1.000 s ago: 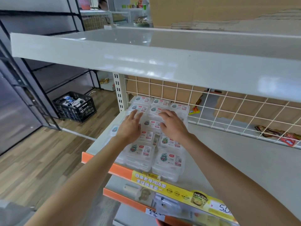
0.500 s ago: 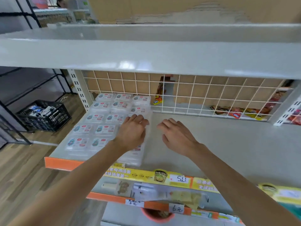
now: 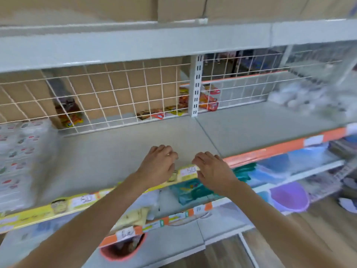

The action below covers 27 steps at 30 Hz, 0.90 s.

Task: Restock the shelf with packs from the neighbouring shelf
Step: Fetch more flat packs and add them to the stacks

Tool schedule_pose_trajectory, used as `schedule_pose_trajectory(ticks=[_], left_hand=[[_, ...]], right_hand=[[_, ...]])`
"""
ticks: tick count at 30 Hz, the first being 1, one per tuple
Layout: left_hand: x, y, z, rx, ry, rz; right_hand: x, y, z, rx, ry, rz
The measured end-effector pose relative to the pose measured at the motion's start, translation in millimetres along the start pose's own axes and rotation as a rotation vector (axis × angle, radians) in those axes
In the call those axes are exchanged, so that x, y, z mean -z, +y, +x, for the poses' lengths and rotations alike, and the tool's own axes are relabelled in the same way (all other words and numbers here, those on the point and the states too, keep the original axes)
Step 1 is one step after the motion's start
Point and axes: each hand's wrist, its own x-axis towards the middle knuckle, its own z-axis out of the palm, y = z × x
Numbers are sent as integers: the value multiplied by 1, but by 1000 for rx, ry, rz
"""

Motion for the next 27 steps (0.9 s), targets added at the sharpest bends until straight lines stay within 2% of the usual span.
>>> schedule_pose_trajectory(ticks=[6,12,19,27], left_hand=[[-20,110,76,-166,-53,-115],[-45,185,147,-329,-135,-157],[-95,251,248,-388,-84,-311],[-118,313,384,-370,3,-336]], right_hand=[[25,87,-98,-231,74,-21],[24,145,-158,-442,88,-22],[26,238,-202,-526,68,-58],[67,401,-195,-530,37,-121]])
